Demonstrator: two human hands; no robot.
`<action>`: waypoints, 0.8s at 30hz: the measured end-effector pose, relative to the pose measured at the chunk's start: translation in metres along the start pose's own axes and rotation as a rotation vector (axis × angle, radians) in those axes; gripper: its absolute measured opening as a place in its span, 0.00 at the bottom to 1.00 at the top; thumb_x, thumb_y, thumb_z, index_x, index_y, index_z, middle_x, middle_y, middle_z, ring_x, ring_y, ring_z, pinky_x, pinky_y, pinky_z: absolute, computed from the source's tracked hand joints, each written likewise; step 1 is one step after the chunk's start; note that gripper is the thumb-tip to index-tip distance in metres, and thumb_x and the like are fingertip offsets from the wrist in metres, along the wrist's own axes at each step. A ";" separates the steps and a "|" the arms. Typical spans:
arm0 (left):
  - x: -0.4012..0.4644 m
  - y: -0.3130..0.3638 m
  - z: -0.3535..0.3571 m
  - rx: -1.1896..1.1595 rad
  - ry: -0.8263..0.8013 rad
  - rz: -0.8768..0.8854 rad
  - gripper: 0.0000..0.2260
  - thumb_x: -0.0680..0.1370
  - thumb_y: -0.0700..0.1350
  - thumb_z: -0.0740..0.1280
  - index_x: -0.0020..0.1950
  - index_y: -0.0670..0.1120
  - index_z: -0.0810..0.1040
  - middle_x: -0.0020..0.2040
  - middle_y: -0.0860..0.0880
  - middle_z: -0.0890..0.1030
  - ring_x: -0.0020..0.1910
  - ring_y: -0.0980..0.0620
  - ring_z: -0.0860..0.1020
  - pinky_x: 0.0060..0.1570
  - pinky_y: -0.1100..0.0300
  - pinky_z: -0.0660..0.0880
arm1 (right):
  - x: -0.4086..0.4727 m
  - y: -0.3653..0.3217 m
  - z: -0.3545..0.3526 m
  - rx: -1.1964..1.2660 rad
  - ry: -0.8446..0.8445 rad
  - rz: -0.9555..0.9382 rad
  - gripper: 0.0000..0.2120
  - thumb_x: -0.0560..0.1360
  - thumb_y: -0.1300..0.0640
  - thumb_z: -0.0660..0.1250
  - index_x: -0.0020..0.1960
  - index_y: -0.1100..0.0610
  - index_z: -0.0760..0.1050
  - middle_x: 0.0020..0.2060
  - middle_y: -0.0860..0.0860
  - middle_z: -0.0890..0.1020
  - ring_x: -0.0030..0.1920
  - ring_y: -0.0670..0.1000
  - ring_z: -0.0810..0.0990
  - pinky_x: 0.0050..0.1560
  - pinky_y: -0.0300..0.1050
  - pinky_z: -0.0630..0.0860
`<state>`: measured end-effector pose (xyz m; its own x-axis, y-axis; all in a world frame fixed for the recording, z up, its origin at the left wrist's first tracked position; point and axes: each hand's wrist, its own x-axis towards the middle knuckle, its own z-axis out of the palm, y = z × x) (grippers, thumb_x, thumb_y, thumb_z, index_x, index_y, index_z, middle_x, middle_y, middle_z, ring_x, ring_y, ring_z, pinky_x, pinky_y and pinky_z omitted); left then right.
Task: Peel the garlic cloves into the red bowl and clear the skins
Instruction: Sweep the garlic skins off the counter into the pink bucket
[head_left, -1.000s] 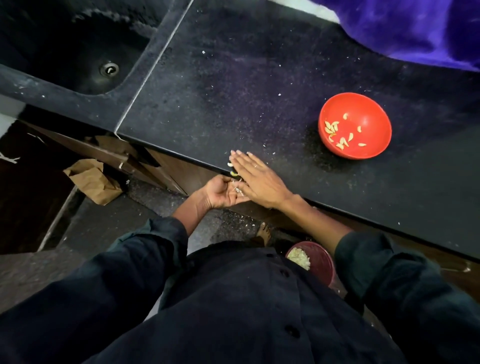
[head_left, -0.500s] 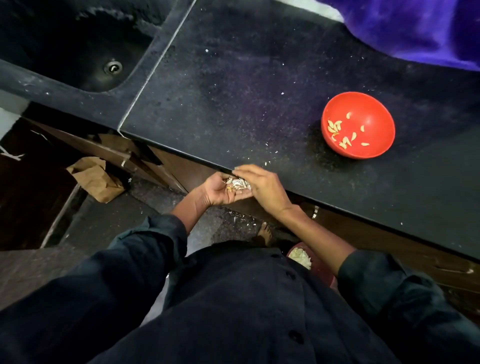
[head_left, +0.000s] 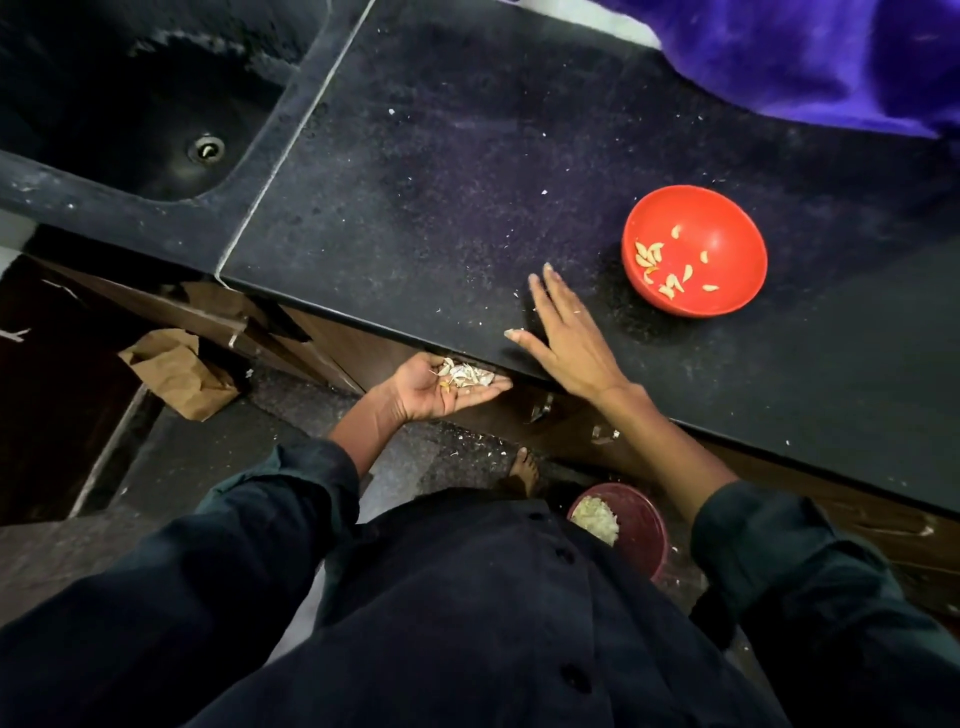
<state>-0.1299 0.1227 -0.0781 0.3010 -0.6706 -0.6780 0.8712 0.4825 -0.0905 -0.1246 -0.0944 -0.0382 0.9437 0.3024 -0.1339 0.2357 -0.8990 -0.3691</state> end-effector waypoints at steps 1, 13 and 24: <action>0.001 0.000 0.000 -0.012 0.000 -0.003 0.26 0.81 0.45 0.48 0.61 0.22 0.70 0.60 0.22 0.72 0.54 0.25 0.77 0.52 0.35 0.75 | 0.001 0.007 0.000 -0.071 -0.015 0.039 0.43 0.77 0.31 0.49 0.79 0.61 0.46 0.78 0.58 0.46 0.79 0.53 0.45 0.78 0.49 0.43; -0.001 0.000 0.002 0.077 0.075 0.027 0.30 0.83 0.49 0.46 0.54 0.23 0.74 0.51 0.25 0.78 0.45 0.30 0.82 0.42 0.42 0.79 | -0.014 -0.027 0.029 -0.373 -0.097 -0.191 0.47 0.75 0.28 0.37 0.78 0.65 0.49 0.78 0.61 0.50 0.78 0.56 0.47 0.77 0.59 0.46; -0.005 -0.005 0.005 0.230 0.150 0.136 0.32 0.84 0.46 0.45 0.36 0.36 0.83 0.36 0.41 0.84 0.33 0.46 0.84 0.29 0.53 0.81 | -0.028 -0.066 0.035 -0.076 -0.108 -0.410 0.26 0.81 0.57 0.54 0.77 0.62 0.54 0.77 0.58 0.55 0.77 0.54 0.54 0.77 0.51 0.50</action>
<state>-0.1342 0.1206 -0.0702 0.3756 -0.5097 -0.7740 0.8967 0.4109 0.1645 -0.1751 -0.0329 -0.0427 0.7394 0.6676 -0.0875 0.6066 -0.7169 -0.3437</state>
